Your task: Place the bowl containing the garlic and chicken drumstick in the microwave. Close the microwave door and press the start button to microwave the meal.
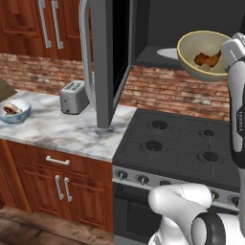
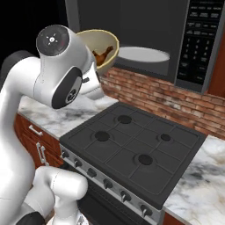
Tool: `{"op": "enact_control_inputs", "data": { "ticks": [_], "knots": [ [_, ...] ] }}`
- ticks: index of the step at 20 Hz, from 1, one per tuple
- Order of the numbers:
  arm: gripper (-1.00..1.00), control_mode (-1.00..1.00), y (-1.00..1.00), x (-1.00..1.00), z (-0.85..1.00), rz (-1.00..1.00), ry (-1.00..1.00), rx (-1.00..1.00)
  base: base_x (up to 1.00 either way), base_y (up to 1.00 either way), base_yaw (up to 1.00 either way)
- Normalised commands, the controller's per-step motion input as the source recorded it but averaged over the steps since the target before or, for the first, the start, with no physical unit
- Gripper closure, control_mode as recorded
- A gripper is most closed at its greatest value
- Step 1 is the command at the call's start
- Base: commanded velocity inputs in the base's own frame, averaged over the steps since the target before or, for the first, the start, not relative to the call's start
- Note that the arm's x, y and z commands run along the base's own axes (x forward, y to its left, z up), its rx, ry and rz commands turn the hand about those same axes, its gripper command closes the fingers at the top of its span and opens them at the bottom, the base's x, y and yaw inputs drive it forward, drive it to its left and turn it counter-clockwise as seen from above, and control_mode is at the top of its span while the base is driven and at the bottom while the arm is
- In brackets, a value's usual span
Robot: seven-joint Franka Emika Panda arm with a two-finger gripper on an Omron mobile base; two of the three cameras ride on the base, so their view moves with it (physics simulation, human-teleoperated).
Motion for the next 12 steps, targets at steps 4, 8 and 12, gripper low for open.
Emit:
{"op": "enact_control_inputs", "data": {
  "ticks": [4,8,12],
  "knots": [
    [1.00,-1.00,-0.14,0.51,0.13,-0.08,0.00,0.00,0.00,0.00,0.00],
    [1.00,-1.00,-0.15,0.47,0.12,-0.08,0.01,0.00,0.00,0.00,0.00],
    [1.00,-1.00,-0.09,0.48,0.04,-0.07,0.02,0.00,0.00,0.00,0.00]
  ]
}}
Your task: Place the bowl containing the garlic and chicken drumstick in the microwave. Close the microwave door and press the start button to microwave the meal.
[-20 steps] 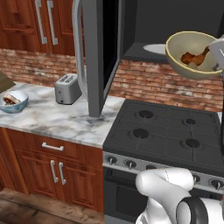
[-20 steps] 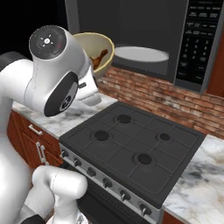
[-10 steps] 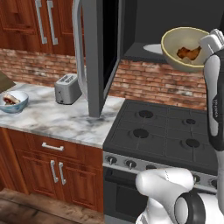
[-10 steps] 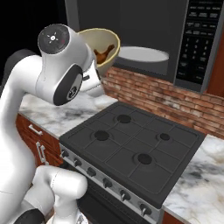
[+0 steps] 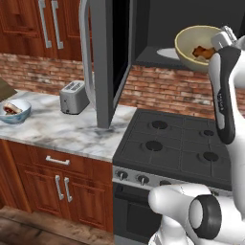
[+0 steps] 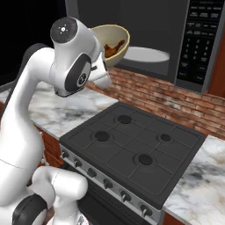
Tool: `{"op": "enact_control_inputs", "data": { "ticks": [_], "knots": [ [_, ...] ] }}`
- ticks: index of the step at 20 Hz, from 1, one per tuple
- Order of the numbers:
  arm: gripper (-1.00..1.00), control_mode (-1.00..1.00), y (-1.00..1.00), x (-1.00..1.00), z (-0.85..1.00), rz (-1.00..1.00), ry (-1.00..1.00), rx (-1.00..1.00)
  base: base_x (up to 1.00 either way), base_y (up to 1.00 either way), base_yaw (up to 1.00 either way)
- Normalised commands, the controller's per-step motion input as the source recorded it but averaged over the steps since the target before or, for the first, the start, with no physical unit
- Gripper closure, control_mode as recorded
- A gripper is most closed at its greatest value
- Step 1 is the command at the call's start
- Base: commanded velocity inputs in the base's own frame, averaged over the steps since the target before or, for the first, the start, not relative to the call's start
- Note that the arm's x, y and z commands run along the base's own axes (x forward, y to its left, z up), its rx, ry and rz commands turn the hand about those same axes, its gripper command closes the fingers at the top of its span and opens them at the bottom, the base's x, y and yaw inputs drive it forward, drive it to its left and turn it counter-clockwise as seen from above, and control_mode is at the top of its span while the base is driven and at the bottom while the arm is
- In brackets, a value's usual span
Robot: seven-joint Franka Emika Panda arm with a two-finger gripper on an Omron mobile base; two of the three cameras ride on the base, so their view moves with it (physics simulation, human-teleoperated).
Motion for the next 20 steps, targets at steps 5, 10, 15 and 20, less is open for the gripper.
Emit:
{"op": "enact_control_inputs", "data": {
  "ticks": [5,10,15,20],
  "knots": [
    [1.00,-1.00,-0.12,0.48,0.00,-0.03,0.00,0.01,0.00,0.00,0.00],
    [1.00,-1.00,-0.26,0.51,0.00,-0.02,0.00,0.07,0.00,0.00,0.00],
    [1.00,-1.00,-0.26,0.53,0.00,-0.03,0.01,0.09,0.00,0.00,0.00],
    [1.00,-1.00,-0.09,0.46,0.00,-0.05,0.06,0.03,0.00,0.00,0.00]
  ]
}}
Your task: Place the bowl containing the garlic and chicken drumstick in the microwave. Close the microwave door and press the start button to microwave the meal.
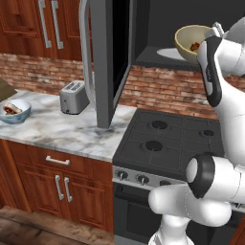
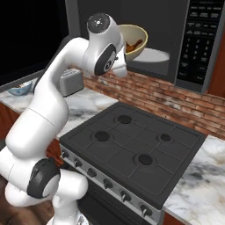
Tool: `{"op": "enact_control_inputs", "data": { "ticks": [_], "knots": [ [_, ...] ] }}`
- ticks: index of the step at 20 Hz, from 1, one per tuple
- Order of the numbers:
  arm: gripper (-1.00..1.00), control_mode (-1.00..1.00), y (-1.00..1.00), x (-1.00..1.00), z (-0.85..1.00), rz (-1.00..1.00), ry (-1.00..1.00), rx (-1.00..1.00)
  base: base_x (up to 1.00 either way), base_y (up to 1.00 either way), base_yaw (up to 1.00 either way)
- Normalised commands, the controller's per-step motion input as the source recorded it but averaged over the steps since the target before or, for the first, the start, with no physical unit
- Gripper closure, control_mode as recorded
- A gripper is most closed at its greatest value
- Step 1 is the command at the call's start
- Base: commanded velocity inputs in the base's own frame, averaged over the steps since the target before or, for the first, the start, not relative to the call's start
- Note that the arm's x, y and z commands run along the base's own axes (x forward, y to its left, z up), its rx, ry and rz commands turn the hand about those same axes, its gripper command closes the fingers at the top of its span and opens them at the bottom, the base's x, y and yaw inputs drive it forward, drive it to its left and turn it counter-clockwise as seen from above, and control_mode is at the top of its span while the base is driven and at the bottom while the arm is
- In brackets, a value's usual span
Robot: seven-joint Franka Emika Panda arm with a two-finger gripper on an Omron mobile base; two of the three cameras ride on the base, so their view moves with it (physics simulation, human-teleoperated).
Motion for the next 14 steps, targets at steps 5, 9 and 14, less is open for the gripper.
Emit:
{"op": "enact_control_inputs", "data": {
  "ticks": [5,9,14],
  "knots": [
    [1.00,-1.00,-0.01,0.37,0.00,-0.03,0.05,0.00,0.00,0.00,0.00],
    [1.00,-1.00,-0.01,0.32,0.00,0.00,0.01,0.00,0.00,0.00,0.00],
    [1.00,-1.00,-0.12,0.37,-0.07,0.00,0.00,0.00,0.00,0.00,0.00]
  ]
}}
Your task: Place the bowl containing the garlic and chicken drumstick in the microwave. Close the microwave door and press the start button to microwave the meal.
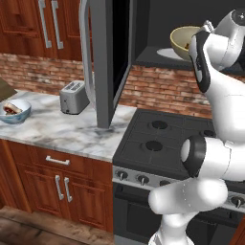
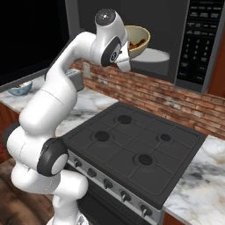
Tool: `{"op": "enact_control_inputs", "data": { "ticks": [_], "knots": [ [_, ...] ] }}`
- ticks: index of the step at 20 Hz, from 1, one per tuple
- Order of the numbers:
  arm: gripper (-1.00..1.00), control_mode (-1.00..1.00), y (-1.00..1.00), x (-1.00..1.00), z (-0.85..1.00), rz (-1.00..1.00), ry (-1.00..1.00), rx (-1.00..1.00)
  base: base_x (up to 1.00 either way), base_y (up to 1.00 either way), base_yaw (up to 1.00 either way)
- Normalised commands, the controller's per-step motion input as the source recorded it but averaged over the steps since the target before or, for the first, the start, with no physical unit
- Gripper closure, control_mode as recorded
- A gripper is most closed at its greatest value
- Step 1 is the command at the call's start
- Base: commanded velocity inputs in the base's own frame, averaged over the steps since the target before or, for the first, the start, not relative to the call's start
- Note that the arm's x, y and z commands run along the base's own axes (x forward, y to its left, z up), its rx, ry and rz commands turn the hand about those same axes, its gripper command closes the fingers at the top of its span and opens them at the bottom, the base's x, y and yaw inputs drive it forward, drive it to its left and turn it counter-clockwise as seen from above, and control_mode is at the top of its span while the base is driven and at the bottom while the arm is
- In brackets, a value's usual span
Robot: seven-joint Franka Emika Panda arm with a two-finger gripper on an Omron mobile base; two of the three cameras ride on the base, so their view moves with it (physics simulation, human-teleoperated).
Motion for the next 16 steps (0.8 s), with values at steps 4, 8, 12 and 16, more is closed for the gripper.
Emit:
{"op": "enact_control_inputs", "data": {
  "ticks": [4,8,12,16],
  "knots": [
    [1.00,-1.00,-0.19,0.42,-0.10,-0.01,0.00,0.00,0.00,0.00,0.00],
    [1.00,-1.00,-0.16,0.48,-0.04,-0.01,0.00,0.00,0.00,0.00,0.00],
    [1.00,-1.00,-0.17,0.52,0.00,-0.03,0.00,0.00,0.00,0.00,0.00],
    [1.00,-1.00,-0.21,0.46,0.00,-0.04,0.04,0.00,0.00,0.00,0.00]
  ]
}}
